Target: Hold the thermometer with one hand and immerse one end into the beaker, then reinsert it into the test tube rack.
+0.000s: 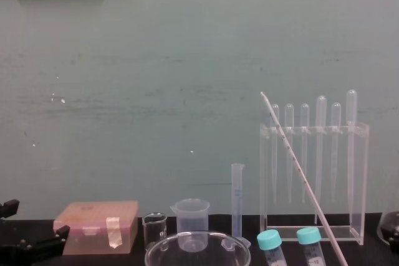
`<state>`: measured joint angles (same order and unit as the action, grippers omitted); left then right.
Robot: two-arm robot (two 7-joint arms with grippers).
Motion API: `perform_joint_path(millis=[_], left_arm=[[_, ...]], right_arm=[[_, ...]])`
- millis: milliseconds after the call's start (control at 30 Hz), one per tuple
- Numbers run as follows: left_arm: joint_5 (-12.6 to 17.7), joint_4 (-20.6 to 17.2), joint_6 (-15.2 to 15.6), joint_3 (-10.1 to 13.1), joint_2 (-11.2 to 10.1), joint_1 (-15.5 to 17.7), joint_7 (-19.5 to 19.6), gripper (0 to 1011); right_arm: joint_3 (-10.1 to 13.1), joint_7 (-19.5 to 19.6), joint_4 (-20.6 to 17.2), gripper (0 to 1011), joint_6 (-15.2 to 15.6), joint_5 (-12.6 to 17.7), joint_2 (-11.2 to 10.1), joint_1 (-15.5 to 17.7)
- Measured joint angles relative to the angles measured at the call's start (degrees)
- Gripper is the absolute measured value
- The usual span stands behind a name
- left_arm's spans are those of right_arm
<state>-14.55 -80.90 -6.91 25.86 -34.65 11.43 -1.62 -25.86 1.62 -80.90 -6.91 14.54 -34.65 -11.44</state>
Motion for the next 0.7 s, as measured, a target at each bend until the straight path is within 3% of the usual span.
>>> perform_joint_path(millis=[700], left_arm=[[0.00, 0.00, 0.00, 0.00, 0.00, 0.00, 0.00, 1008]], right_arm=[[0.00, 0.00, 0.00, 1003, 0.01, 0.00, 0.00, 0.00]])
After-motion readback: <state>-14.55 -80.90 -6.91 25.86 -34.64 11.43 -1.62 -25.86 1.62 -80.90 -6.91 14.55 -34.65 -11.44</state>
